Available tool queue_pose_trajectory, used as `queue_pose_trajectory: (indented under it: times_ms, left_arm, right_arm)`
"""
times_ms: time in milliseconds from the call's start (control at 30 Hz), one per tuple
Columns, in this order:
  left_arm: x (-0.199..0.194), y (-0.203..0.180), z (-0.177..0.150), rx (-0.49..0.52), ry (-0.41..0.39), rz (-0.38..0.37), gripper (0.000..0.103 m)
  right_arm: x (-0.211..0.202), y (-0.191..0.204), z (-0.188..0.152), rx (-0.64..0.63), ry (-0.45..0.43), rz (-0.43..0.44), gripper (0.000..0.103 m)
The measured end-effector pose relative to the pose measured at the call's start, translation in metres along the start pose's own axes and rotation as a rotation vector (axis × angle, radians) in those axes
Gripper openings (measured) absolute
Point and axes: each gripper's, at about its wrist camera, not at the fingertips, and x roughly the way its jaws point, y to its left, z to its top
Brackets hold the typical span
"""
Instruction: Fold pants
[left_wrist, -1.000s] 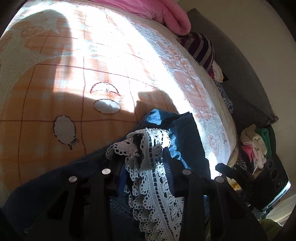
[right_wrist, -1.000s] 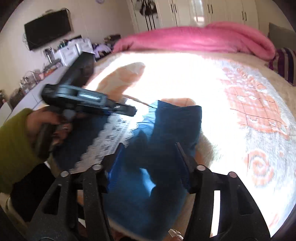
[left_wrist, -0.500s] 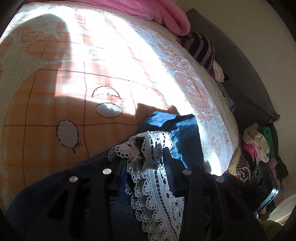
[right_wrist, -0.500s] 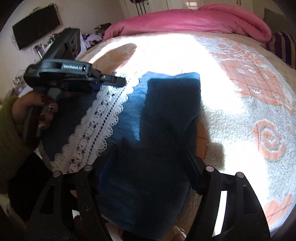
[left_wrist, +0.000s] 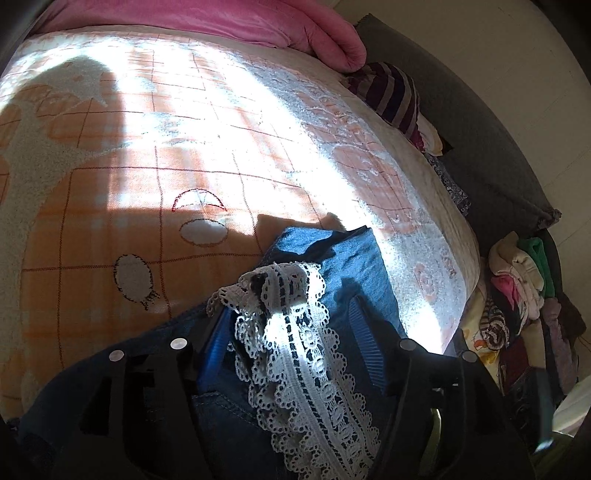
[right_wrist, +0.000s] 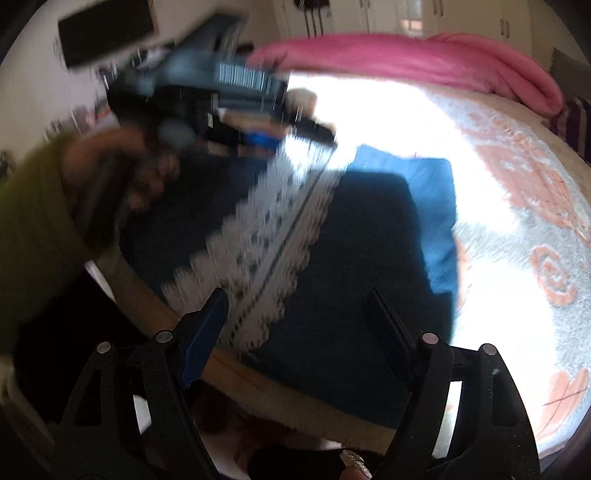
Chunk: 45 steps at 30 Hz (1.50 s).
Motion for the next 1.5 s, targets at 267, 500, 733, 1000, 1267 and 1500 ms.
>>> queue_pose_trajectory:
  times_ms: [267,500,733,1000,1267,1500]
  left_arm:
    - [-0.014,-0.005,0.003,0.007,-0.035,0.014,0.091]
    - [-0.022,-0.009,0.006,0.017,-0.040,0.046,0.098]
    - [-0.041,-0.023,0.006,0.046,-0.089,0.147,0.098]
    - [-0.073,-0.031,-0.020,0.030,-0.162,0.236,0.099]
    - [-0.118,-0.031,-0.076,-0.001,-0.245,0.395,0.099]
    - [-0.150,-0.033,-0.102,-0.008,-0.263,0.511,0.099]
  right_arm:
    - [0.000,-0.002,-0.004,0.062,0.001,0.022,0.076]
    - [-0.019,-0.008,-0.005,0.098,-0.062,0.010,0.085]
    - [-0.041,-0.021,0.000,0.124,-0.135,-0.038,0.094]
    - [-0.052,-0.039,0.003,0.165,-0.178,-0.075,0.094]
    - [-0.072,-0.049,0.003,0.167,-0.202,-0.088,0.094]
    - [-0.079,-0.054,0.018,0.155,-0.232,-0.078,0.094]
